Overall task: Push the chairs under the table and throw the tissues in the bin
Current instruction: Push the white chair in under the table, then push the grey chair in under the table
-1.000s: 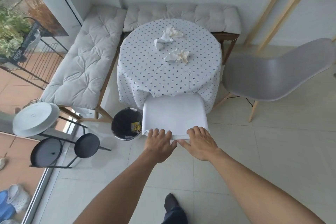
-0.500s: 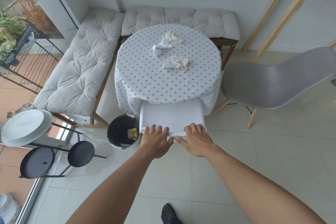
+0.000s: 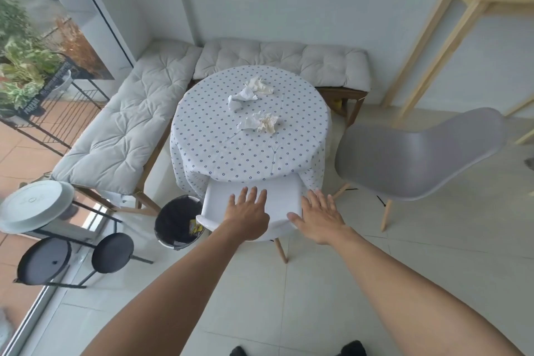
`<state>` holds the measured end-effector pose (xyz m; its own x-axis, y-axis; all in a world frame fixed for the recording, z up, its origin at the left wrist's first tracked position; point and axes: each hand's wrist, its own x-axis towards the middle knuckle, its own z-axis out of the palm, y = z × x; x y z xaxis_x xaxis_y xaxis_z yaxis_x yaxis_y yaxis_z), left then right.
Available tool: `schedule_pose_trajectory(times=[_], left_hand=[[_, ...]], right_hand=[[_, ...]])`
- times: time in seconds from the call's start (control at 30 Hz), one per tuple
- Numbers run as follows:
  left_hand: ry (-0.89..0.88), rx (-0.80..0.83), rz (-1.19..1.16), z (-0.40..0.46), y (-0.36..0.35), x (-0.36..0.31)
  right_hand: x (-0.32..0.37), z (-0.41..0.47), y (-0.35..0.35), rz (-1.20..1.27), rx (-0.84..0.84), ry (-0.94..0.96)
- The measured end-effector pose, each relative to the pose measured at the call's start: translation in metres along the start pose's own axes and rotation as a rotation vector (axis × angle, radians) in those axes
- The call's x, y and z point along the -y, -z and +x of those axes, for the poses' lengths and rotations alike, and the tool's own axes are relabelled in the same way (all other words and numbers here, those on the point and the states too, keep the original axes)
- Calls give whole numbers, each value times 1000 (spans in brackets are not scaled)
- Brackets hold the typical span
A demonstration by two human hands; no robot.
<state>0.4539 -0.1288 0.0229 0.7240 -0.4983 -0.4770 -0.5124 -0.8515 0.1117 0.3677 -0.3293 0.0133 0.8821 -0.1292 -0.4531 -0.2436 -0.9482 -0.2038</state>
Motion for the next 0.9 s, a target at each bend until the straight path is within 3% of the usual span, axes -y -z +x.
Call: schedule_pose_trajectory(times=[0.47, 0.9], left_hand=[[12, -64, -98, 85, 62, -277], [48, -45, -109, 268, 114, -393]], right_hand=[[-281, -20, 124, -147, -99, 2], [-453, 87, 203, -195, -61, 13]])
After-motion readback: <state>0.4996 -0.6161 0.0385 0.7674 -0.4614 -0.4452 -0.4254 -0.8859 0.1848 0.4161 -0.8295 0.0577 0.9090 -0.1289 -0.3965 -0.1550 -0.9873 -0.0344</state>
